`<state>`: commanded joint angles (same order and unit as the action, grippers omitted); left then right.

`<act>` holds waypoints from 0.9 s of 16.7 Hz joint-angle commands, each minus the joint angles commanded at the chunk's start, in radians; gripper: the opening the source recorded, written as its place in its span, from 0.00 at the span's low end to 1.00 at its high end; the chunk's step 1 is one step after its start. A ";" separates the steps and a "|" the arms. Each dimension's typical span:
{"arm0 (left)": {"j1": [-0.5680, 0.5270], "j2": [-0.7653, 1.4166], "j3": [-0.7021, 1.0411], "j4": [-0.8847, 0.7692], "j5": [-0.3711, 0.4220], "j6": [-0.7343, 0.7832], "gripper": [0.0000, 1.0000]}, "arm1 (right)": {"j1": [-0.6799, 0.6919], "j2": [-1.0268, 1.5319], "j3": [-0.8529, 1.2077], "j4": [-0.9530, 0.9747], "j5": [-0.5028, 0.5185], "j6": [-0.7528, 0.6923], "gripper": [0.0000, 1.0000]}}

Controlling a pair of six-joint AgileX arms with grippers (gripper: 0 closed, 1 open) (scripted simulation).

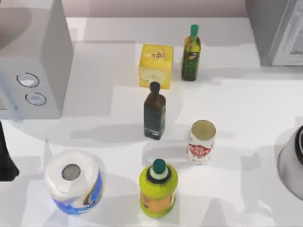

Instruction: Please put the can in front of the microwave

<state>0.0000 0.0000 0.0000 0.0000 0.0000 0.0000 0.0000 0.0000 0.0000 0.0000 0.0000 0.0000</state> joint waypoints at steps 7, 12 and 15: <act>-0.070 0.148 0.130 -0.085 0.003 -0.002 1.00 | 0.000 0.000 0.000 0.000 0.000 0.000 1.00; -0.228 0.514 0.457 -0.291 0.006 -0.013 1.00 | 0.000 0.000 0.000 0.000 0.000 0.000 1.00; -0.347 0.800 0.718 -0.455 0.008 -0.022 1.00 | 0.000 0.000 0.000 0.000 0.000 0.000 1.00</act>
<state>-0.3466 0.7997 0.7175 -0.4552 0.0077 -0.0217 0.0000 0.0000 0.0000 0.0000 0.0000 0.0000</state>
